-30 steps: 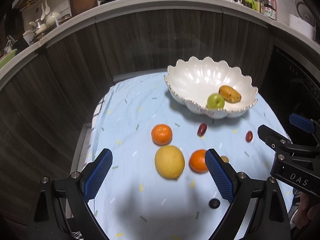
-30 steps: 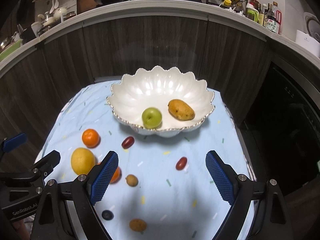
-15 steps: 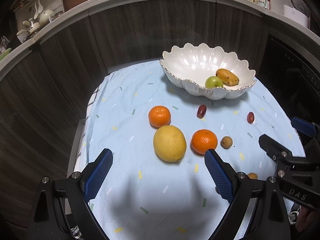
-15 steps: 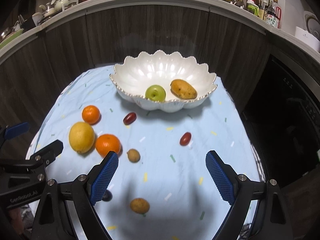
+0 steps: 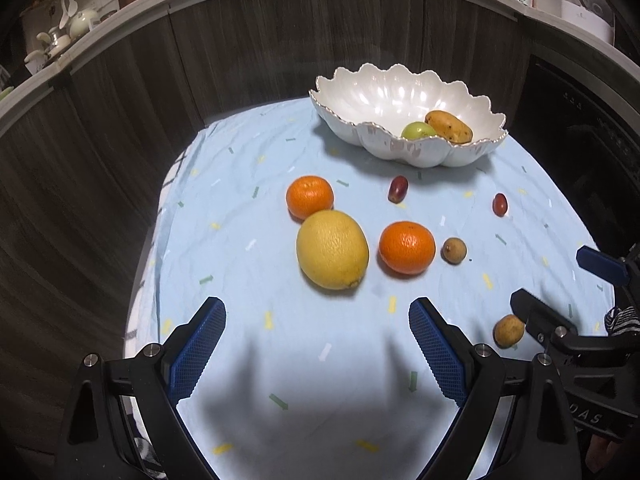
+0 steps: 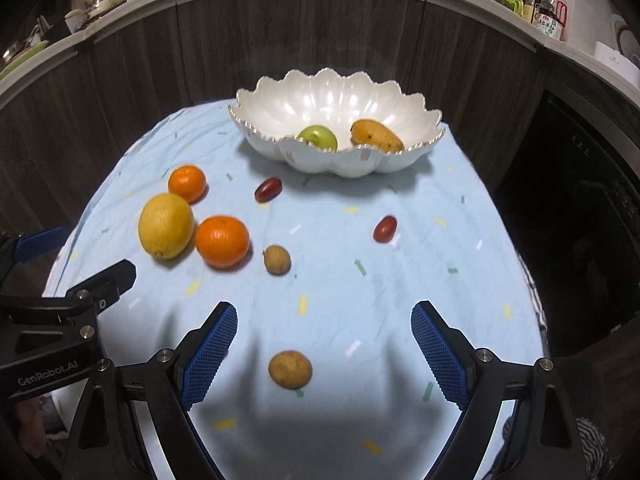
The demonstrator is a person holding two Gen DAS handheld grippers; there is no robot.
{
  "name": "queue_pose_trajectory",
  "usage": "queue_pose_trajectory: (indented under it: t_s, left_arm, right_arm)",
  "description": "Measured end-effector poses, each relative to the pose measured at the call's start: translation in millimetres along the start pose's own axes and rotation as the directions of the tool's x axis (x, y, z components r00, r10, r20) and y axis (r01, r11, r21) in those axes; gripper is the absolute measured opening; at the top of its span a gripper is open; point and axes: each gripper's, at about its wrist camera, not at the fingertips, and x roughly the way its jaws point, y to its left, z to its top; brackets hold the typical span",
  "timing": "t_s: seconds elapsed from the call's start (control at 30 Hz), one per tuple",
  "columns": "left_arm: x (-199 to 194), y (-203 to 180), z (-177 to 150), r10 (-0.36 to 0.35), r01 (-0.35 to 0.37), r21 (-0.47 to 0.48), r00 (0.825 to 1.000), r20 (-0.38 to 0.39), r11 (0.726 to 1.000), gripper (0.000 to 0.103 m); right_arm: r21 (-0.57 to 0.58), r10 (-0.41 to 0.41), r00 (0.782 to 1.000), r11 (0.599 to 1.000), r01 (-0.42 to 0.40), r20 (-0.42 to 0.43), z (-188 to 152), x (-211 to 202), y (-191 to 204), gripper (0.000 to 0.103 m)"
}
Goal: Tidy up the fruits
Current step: 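Withdraw both tools from the bowl back over the cloth, then grasp the lemon with left tool while right tool grasps the small brown fruit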
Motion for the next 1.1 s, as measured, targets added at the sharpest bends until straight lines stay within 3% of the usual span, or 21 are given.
queue_pose_trajectory:
  t_s: [0.17, 0.33, 0.47, 1.1]
  left_arm:
    - [6.7, -2.5, -7.9, 0.0, 0.0, 0.0, 1.0, -0.015, 1.0, 0.094]
    - [12.7, -3.6, -9.5, -0.008, 0.008, 0.006, 1.0, -0.021, 1.0, 0.094]
    - [18.3, -4.2, -8.5, -0.026, 0.027, 0.036, 0.999, -0.032, 0.999, 0.091]
    - [62.8, -9.4, 24.4, -0.139, 0.149, 0.19, 0.988, -0.065, 0.971, 0.086]
  right_arm:
    - [-0.01, 0.021, 0.999, 1.0, -0.021, -0.026, -10.2, 7.2, 2.8, 0.087]
    - [-0.01, 0.041, 0.998, 0.999, -0.042, -0.054, -17.4, 14.3, 6.0, 0.076]
    - [0.013, 0.051, 0.996, 0.999, -0.05, -0.078, -19.5, 18.0, 7.0, 0.073]
    - [0.155, 0.005, 0.982, 0.988, 0.024, -0.189, -17.5, 30.5, 8.3, 0.063]
